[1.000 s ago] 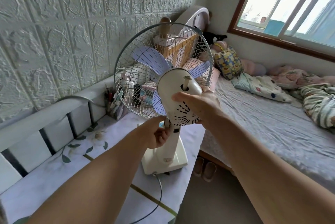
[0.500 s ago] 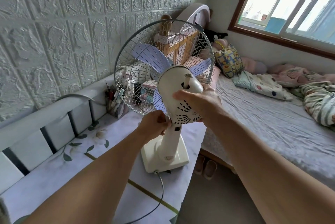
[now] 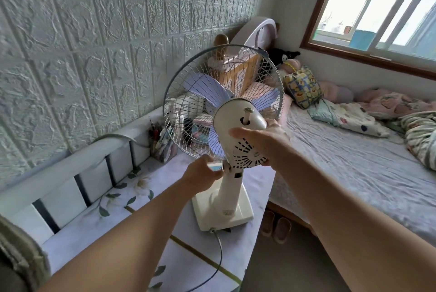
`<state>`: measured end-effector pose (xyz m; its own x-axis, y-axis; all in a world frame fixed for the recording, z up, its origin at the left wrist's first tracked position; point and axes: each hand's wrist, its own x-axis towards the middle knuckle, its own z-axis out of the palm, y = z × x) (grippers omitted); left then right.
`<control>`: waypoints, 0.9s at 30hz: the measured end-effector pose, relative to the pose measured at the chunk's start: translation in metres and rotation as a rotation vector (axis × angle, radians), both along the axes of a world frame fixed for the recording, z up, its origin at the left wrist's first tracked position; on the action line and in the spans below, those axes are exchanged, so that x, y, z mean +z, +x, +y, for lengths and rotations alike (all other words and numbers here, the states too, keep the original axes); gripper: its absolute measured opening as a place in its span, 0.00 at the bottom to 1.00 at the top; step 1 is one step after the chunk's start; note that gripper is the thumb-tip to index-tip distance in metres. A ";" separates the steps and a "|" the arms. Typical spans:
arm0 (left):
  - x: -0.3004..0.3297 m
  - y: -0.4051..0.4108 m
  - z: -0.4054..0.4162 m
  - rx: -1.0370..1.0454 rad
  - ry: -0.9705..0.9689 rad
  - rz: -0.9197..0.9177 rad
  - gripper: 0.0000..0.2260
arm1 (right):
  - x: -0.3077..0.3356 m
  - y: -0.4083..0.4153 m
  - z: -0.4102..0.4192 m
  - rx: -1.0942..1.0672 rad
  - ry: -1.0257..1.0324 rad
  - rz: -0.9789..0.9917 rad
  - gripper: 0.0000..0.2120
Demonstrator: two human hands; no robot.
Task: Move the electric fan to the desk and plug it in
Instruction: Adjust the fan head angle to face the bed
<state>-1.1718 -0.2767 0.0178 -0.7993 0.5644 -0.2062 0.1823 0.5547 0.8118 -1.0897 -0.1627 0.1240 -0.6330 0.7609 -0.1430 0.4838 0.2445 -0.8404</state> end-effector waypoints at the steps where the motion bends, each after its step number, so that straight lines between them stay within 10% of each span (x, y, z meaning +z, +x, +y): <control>1: 0.002 0.000 -0.003 0.003 -0.020 0.003 0.22 | 0.001 0.001 -0.001 0.003 -0.003 0.004 0.35; 27: 0.037 0.043 -0.033 0.011 -0.007 -0.046 0.22 | -0.010 0.073 -0.021 0.094 -0.006 -0.007 0.43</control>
